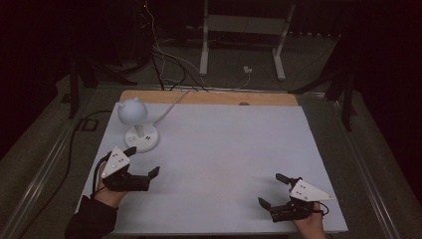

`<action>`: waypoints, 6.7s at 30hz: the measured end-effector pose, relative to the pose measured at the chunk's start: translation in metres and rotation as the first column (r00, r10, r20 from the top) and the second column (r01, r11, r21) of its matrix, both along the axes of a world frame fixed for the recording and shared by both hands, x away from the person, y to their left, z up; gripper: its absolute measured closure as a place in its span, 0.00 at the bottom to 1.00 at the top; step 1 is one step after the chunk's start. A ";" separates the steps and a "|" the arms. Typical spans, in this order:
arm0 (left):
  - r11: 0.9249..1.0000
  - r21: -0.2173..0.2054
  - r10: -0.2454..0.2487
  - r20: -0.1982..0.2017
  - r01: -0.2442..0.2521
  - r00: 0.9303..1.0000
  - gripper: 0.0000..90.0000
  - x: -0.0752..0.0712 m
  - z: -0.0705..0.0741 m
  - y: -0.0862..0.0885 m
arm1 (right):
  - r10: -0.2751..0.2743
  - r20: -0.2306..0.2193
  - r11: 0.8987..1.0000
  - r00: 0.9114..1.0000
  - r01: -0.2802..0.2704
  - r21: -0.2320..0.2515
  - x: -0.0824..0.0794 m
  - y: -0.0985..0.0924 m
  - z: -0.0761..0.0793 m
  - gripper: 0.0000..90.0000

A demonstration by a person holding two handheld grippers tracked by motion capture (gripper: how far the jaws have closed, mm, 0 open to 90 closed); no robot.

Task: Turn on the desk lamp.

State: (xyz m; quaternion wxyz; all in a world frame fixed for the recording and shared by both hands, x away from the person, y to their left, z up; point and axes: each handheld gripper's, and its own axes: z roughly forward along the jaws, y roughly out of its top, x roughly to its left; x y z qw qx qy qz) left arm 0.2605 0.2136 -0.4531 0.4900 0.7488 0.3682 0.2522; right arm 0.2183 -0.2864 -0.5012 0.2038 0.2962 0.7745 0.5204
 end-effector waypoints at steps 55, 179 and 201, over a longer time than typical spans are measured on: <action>0.917 0.049 0.398 -0.150 -0.395 0.905 0.00 0.066 -0.019 -0.007 | -0.004 -0.010 1.000 1.000 0.004 0.007 0.001 -0.001 -0.001 0.00; 0.897 0.201 0.434 -0.223 -0.395 0.873 1.00 0.099 -0.052 0.003 | 0.006 -0.025 1.000 1.000 -0.006 0.006 0.001 0.000 -0.002 0.00; 0.901 0.166 0.428 -0.207 -0.400 0.880 1.00 0.096 -0.046 0.005 | 0.005 -0.024 1.000 1.000 -0.004 0.009 0.001 -0.001 -0.001 0.00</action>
